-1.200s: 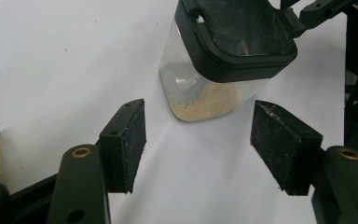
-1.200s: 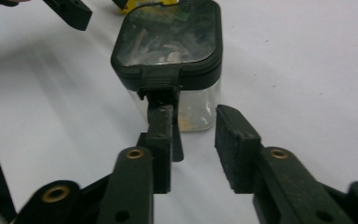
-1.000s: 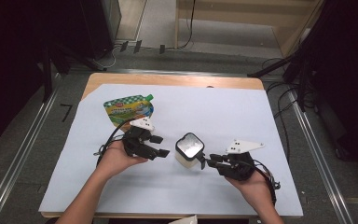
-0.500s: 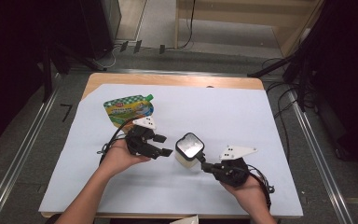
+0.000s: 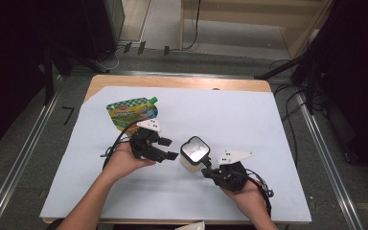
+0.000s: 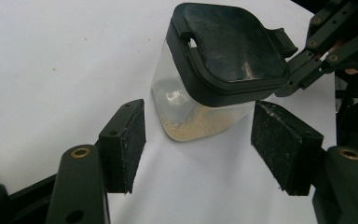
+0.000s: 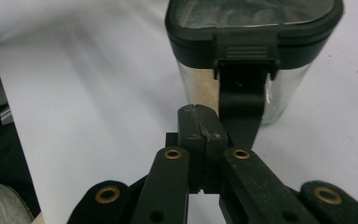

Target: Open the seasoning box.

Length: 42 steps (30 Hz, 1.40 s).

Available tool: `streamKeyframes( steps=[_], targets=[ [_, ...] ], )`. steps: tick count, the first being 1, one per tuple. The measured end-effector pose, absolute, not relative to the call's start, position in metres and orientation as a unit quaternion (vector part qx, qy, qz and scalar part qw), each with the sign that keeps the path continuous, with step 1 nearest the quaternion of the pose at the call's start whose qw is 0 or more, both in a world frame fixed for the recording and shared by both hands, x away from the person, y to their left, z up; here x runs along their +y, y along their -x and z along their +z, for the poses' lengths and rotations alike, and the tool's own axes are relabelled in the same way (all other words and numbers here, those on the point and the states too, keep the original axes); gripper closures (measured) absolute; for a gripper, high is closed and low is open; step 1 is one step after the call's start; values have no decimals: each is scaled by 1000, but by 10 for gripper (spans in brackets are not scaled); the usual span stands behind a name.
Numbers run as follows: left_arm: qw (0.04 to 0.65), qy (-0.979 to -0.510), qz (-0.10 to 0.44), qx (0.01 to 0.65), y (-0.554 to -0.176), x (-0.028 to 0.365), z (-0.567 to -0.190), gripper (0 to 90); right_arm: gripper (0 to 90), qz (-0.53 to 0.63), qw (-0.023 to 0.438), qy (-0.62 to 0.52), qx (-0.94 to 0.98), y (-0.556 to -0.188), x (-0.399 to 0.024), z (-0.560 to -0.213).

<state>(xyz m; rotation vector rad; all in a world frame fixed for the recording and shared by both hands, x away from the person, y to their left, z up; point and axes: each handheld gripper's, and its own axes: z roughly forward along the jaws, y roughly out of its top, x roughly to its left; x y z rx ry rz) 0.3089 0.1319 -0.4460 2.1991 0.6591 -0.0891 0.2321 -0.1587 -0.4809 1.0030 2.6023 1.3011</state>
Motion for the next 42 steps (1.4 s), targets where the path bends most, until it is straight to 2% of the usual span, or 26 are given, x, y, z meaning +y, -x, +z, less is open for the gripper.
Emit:
streamKeyframes(
  steps=[36, 42],
  targets=[
    [407, -881, -43, 236, -304, 116, -448, 364, 900, 411, 44, -386, 825, -262, -201, -485],
    [411, -883, -41, 225, -305, 110, -449, 312, 900, 415, 51, -400, 816, -268, -209, -484]
  ],
)
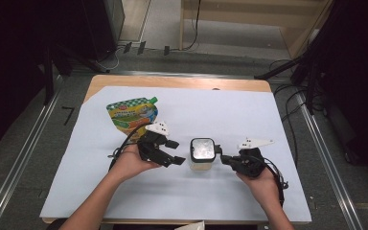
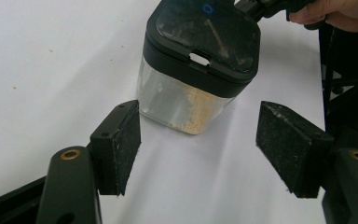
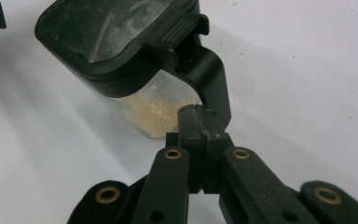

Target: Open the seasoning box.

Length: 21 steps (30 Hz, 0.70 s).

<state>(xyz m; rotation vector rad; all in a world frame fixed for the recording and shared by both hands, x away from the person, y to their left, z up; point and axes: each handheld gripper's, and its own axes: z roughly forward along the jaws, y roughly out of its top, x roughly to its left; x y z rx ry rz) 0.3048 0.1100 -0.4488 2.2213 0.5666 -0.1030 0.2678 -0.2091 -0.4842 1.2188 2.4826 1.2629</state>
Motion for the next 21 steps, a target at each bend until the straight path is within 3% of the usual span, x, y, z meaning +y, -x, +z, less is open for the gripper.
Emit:
streamKeyframes(
  steps=[9, 21],
  targets=[
    [404, -887, -39, 222, -312, 95, -455, 232, 900, 429, 59, -403, 807, -268, -218, -476],
    [418, -889, -43, 183, -315, 79, -463, 231, 900, 419, 65, -412, 806, -277, -214, -480]
  ],
)
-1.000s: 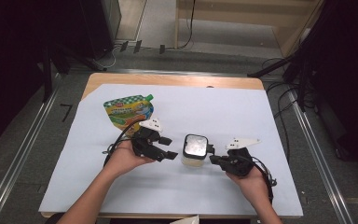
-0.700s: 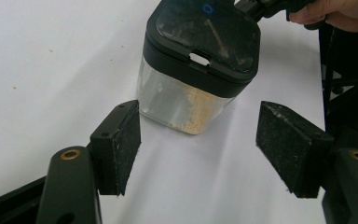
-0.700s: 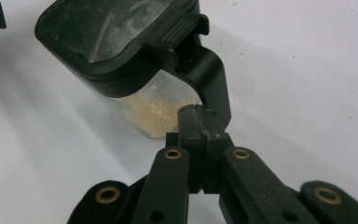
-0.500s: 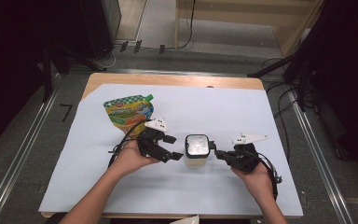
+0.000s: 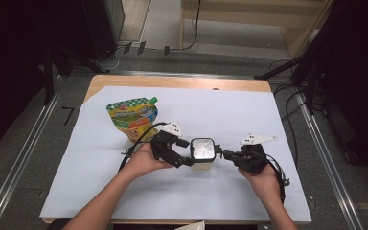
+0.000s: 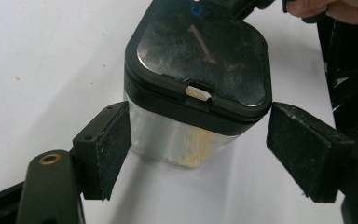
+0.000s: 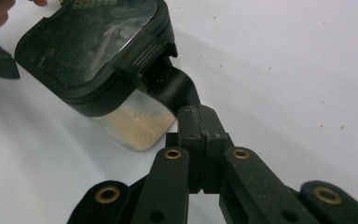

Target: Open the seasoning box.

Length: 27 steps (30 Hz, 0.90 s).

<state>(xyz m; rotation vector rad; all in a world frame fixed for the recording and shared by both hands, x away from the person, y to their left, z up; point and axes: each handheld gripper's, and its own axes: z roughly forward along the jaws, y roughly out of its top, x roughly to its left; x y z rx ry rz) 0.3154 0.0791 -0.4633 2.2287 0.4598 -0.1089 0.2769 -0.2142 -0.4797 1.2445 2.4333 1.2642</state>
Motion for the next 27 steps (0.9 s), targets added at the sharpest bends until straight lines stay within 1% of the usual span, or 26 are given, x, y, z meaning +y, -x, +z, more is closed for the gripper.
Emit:
streamKeyframes(
  steps=[3, 9, 27],
  targets=[
    [416, -891, -32, 179, -315, 76, -465, 215, 900, 417, 65, -416, 806, -278, -214, -481],
    [413, -892, -33, 178, -318, 69, -467, 173, 900, 414, 71, -416, 806, -278, -213, -481],
    [408, -892, -29, 193, -316, 66, -463, 178, 900, 414, 73, -423, 803, -278, -213, -481]
  ],
)
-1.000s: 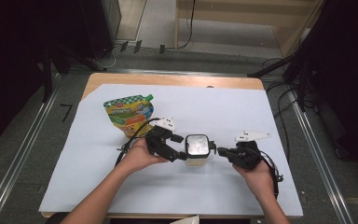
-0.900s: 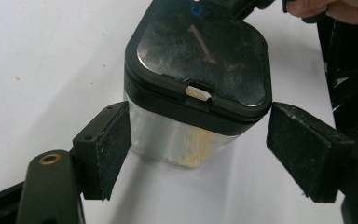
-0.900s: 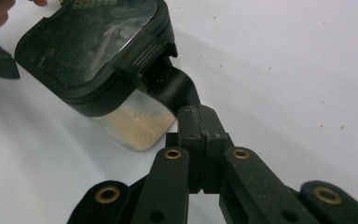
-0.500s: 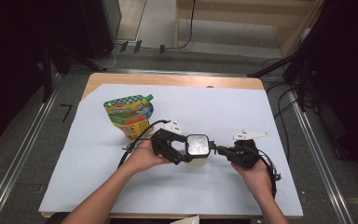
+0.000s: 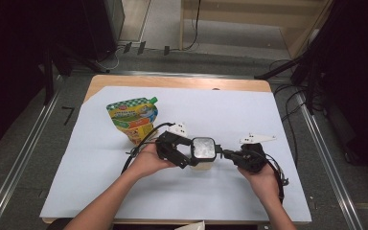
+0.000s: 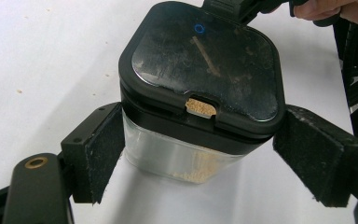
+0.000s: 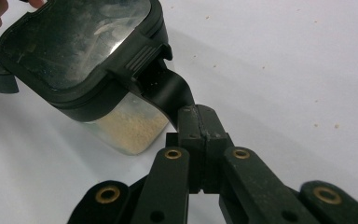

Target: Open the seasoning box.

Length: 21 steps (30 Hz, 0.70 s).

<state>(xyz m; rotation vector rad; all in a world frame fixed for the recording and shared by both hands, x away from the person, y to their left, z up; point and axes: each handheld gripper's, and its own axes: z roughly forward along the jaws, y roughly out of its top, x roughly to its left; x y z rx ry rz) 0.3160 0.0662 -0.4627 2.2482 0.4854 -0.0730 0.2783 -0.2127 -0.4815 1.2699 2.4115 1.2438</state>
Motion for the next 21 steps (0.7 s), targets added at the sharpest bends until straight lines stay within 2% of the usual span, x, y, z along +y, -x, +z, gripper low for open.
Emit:
streamKeyframes(
  steps=[21],
  targets=[
    [425, -887, -2, 182, -312, 63, -446, 165, 900, 413, 78, -424, 802, -277, -211, -481]
  ],
)
